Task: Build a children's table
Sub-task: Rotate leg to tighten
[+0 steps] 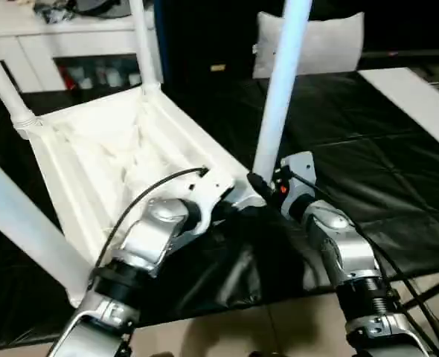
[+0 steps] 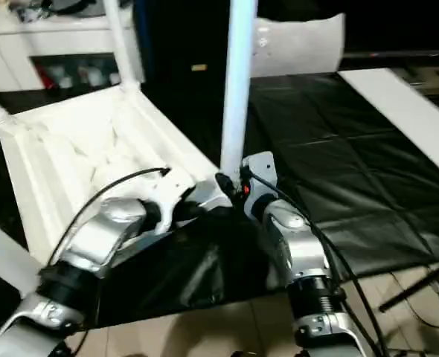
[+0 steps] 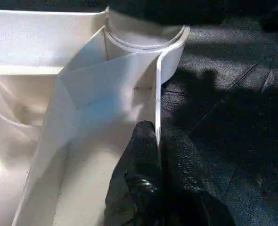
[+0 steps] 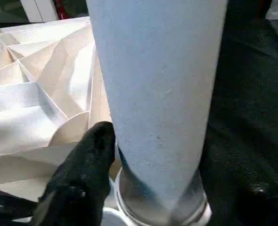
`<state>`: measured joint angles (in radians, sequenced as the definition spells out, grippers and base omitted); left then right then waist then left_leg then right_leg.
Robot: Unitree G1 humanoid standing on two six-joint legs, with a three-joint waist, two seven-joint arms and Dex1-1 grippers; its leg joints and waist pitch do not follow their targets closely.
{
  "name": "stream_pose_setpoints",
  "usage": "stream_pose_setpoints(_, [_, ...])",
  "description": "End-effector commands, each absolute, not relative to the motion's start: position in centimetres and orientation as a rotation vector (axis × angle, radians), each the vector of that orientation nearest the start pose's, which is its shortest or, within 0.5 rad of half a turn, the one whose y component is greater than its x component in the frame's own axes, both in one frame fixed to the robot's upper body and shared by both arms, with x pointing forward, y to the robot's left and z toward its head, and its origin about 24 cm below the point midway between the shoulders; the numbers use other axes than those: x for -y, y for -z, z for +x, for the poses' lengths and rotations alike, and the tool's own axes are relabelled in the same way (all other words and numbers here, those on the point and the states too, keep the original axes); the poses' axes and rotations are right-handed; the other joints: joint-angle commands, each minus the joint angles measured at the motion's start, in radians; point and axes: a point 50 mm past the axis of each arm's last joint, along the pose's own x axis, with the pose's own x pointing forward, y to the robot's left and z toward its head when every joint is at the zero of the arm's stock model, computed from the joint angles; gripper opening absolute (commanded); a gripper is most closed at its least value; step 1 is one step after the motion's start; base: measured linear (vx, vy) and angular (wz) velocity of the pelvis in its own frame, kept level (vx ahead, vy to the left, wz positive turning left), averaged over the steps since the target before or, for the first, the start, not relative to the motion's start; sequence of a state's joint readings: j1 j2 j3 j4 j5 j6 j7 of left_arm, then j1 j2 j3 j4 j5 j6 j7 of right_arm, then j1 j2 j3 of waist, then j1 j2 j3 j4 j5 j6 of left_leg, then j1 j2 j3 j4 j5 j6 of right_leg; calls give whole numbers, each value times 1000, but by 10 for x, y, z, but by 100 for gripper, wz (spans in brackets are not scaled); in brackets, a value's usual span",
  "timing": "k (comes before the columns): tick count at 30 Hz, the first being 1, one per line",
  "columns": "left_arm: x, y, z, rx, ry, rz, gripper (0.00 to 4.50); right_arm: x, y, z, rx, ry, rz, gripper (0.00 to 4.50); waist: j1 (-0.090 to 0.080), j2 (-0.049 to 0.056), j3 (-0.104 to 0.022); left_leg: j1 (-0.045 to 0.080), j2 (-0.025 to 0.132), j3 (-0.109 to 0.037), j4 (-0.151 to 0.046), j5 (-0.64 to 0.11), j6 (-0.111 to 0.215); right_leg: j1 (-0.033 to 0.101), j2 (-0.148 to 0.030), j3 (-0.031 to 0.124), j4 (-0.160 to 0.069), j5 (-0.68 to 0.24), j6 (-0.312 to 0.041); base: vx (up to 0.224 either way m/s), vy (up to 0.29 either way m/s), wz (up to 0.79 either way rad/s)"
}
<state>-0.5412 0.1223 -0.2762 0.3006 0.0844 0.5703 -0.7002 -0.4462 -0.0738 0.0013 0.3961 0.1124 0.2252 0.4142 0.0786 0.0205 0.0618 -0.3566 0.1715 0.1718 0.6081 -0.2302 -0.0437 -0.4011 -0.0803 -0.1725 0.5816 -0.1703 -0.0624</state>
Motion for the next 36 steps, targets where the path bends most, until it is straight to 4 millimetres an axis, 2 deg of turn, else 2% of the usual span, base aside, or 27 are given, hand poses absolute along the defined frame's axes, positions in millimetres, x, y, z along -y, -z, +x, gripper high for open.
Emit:
stream_pose_setpoints(1, [-45,-78,313,-360,1012,293,0,103,-45,322,-222,-569,71,314,9,-9,-86,-8,67,-31,-50,131,163,75,-110,89,-37,-12,-151,0,0,0])
stream_pose_setpoints(3, [-51,-78,313,-360,1018,300,0,112,-50,321,-173,-570,69,330,20,-5,-80,-5,68,-27,-53,78,157,72,-109,85,-53,-104,-129,0,0,0])
stream_pose_setpoints(4, [-51,-78,313,-360,1018,300,0,112,-50,321,-173,-570,69,338,21,-6,-78,-5,69,-26,-55,63,152,72,-108,85,-56,-132,-121,0,0,0])
stream_pose_setpoints(5, [-55,-76,312,-373,1030,295,0,120,-54,320,-145,-587,64,338,24,-5,-77,-4,70,-28,-57,46,137,73,-106,84,-60,-169,-104,0,0,0])
stream_pose_setpoints(6, [-56,-76,312,-375,1043,298,0,124,-55,319,-137,-601,55,357,24,-4,-76,-4,71,-28,-58,36,131,73,-105,84,-62,-185,-96,0,0,0])
stream_pose_setpoints(8, [-61,-73,309,-390,1095,317,0,137,-59,316,-125,-659,17,372,29,-3,-77,-2,74,-30,-58,27,128,71,-104,85,-61,-186,-85,0,0,0])
stream_pose_setpoints(9, [-62,-73,309,-393,1098,318,0,138,-60,316,-124,-664,14,372,31,-3,-77,-1,77,-31,-58,34,131,70,-104,87,-57,-165,-92,0,0,0])
stream_pose_setpoints(11, [-68,-70,306,-403,1163,338,0,153,-65,311,-111,-750,-39,389,33,-4,-76,0,76,-30,-57,25,133,69,-104,87,-58,-164,-100,0,0,0])
stream_pose_setpoints(14, [-78,-68,302,-420,1250,355,0,171,-72,305,-101,-865,-119,421,48,-3,-77,2,74,-28,-56,12,134,70,-106,88,-59,-178,-93,0,0,0])
stream_pose_setpoints(16, [-79,-68,302,-425,1258,357,0,173,-73,304,-101,-885,-127,425,52,-5,-75,1,73,-27,-57,7,138,70,-103,87,-59,-183,-92,0,0,0])
stream_pose_setpoints(17, [-83,-67,300,-436,1298,372,0,177,-74,299,-111,-961,-161,437,57,-3,-75,2,72,-27,-57,-4,133,70,-104,84,-65,-213,-89,0,0,0])
stream_pose_setpoints(19, [-88,-67,297,-433,1393,428,0,183,-76,291,-136,-1068,-215,437,63,-6,-76,5,72,-28,-57,-12,139,71,-103,85,-67,-229,-79,0,0,0])
stream_pose_setpoints(21, [-93,-67,293,-457,1463,440,0,186,-77,288,-153,-1131,-226,437,69,-3,-76,5,76,-27,-58,-5,137,69,-102,87,-61,-218,-85,0,0,0])
stream_pose_setpoints(26, [-103,-67,284,-488,1636,513,0,186,-77,283,-197,-1293,-230,437,78,-3,-77,7,81,-28,-58,-18,127,66,-104,86,-60,-227,-100,0,0,0])
stream_pose_setpoints(27, [-105,-67,284,-499,1656,528,0,185,-77,281,-211,-1330,-225,411,82,-4,-77,9,85,-28,-59,-15,127,64,-104,87,-58,-221,-105,0,0,0])
stream_pose_setpoints(29, [-108,-66,284,-516,1677,566,0,183,-76,279,-242,-1392,-215,402,87,-2,-78,10,85,-28,-57,-15,131,63,-103,88,-56,-212,-110,0,0,0])
stream_pose_setpoints(30, [-110,-66,285,-522,1685,585,0,181,-75,279,-251,-1416,-217,402,90,-5,-75,10,86,-27,-59,-23,126,63,-106,89,-60,-226,-109,0,0,0])
stream_pose_setpoints(31, [-110,-66,285,-522,1685,585,0,181,-75,279,-251,-1416,-217,383,93,-5,-76,9,83,-27,-59,-27,122,64,-106,88,-60,-237,-106,0,0,0])
stream_pose_setpoints(36, [-109,-67,285,-521,1711,598,0,172,-70,277,-273,-1480,-194,342,90,-8,-75,6,81,-28,-62,-43,97,68,-107,87,-67,-286,-79,0,0,0])
